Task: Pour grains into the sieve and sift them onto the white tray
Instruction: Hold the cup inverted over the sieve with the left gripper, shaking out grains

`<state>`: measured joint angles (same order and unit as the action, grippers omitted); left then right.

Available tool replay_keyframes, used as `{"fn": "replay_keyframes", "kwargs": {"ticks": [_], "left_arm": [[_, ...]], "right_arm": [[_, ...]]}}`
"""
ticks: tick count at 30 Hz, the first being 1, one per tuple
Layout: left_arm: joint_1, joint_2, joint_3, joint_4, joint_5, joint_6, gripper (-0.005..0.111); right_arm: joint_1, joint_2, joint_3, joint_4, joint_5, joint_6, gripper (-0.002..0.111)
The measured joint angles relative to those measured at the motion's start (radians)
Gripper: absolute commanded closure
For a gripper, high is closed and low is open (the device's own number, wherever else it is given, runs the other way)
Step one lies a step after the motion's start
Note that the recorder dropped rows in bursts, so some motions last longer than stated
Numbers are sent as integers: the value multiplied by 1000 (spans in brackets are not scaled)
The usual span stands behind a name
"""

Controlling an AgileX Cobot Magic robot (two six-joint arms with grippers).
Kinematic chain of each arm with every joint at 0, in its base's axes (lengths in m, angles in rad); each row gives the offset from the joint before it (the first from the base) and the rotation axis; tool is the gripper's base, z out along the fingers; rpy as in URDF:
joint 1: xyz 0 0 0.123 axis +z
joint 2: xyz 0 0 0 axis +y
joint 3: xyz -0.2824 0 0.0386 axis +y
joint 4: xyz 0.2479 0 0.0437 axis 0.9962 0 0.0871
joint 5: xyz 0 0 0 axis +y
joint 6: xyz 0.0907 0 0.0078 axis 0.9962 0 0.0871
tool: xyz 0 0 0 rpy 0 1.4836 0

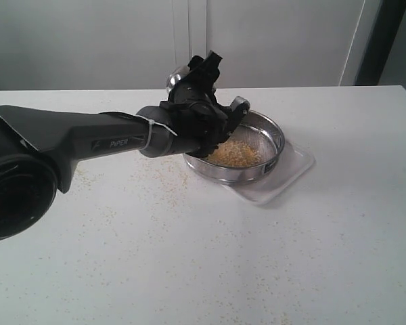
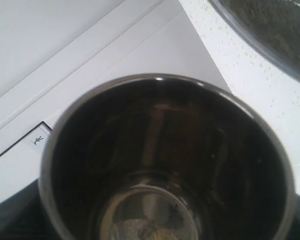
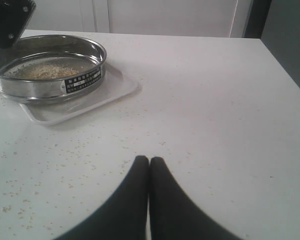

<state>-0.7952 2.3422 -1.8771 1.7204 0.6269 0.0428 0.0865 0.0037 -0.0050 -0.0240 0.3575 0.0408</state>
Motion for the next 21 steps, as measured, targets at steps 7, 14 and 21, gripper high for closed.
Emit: {"fn": "replay_keyframes", "kwargs": {"ticks": [7, 14, 21], "left_arm": [[-39, 12, -4, 0, -10, 81, 107], [-50, 31, -55, 2, -23, 93, 107], [-58, 62, -71, 0, -12, 113, 107]], "right_arm": [[0, 0, 0, 0, 0, 0, 108], [0, 0, 0, 0, 0, 0, 108], [0, 0, 0, 0, 0, 0, 108]]}}
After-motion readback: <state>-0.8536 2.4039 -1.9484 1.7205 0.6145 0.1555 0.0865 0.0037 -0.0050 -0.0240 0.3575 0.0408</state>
